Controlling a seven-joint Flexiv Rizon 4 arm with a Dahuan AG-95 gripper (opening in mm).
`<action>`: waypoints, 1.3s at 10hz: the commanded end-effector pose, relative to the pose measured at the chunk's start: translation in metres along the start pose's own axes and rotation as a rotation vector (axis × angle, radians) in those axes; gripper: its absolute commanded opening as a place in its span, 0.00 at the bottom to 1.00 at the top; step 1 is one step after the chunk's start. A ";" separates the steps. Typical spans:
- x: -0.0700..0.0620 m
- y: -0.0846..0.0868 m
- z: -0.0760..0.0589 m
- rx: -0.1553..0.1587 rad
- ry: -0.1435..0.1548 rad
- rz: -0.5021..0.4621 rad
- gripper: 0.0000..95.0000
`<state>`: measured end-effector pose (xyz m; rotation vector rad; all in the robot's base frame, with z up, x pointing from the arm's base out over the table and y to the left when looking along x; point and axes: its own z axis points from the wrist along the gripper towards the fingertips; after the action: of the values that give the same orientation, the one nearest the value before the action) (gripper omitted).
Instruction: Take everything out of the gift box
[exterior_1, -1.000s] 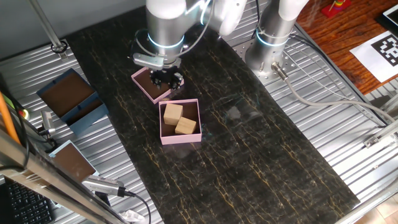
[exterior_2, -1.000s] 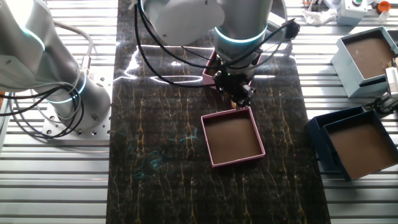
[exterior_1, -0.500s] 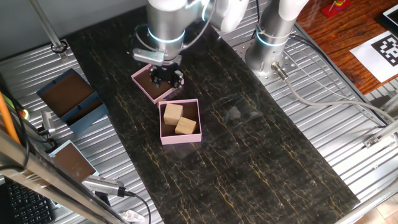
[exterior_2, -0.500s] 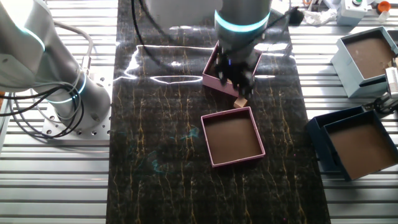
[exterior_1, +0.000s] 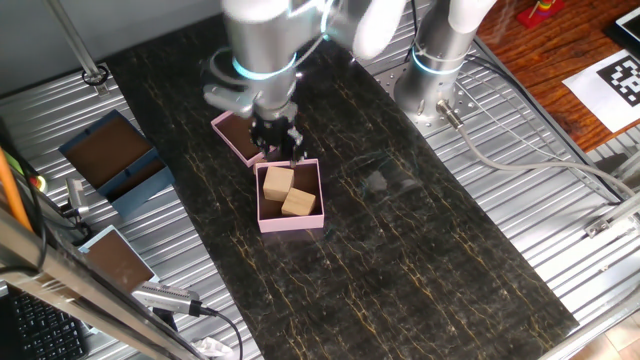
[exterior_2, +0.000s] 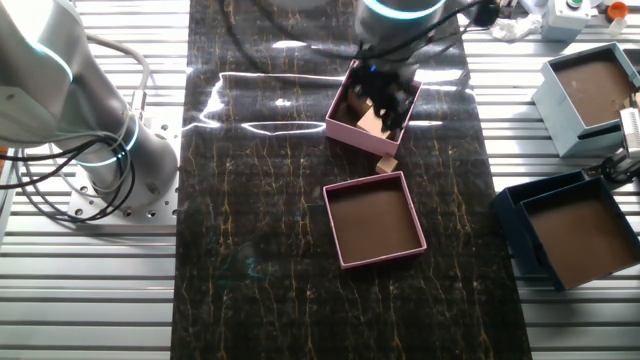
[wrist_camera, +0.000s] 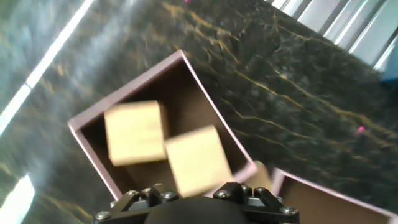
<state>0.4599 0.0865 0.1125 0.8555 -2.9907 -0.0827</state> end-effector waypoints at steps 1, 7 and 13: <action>-0.029 0.035 0.014 -0.011 0.009 0.111 0.60; -0.027 0.053 0.035 0.007 -0.016 0.081 0.60; -0.023 0.059 0.043 0.015 -0.033 0.075 0.60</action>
<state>0.4455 0.1510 0.0732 0.7493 -3.0510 -0.0756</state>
